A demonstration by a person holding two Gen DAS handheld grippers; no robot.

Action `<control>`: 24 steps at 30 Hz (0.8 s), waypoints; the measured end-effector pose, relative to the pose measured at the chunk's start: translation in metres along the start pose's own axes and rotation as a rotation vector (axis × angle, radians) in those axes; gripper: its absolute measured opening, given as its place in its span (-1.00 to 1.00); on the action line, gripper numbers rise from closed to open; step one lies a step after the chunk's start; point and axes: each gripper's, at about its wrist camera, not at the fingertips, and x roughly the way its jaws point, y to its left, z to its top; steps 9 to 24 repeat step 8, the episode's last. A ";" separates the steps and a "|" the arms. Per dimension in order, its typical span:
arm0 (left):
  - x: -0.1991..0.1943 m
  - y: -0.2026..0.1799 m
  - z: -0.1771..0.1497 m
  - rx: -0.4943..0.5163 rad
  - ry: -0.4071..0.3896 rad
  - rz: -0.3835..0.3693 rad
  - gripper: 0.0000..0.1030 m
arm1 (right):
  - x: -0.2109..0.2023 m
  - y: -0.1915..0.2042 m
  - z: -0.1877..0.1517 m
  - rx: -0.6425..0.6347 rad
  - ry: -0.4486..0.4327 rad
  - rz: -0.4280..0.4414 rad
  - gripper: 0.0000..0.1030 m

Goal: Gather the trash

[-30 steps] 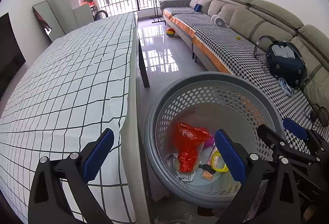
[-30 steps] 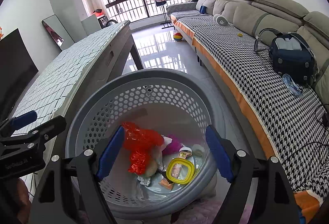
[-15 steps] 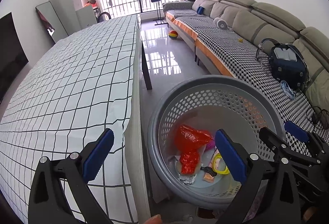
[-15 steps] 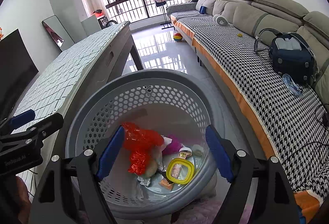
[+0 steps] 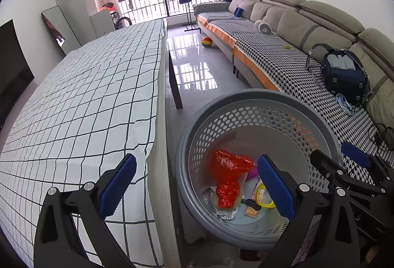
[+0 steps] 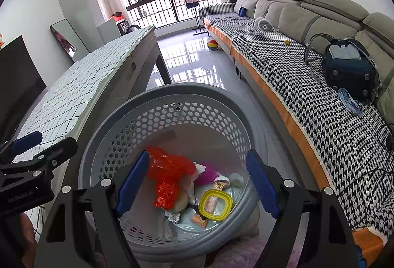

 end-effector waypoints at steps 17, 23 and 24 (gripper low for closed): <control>0.000 0.000 0.000 0.001 0.000 0.002 0.88 | 0.000 -0.001 0.000 0.000 -0.001 0.000 0.50; 0.000 0.000 0.000 0.001 0.000 0.002 0.88 | 0.000 -0.001 0.000 0.000 -0.001 0.000 0.50; 0.000 0.000 0.000 0.001 0.000 0.002 0.88 | 0.000 -0.001 0.000 0.000 -0.001 0.000 0.50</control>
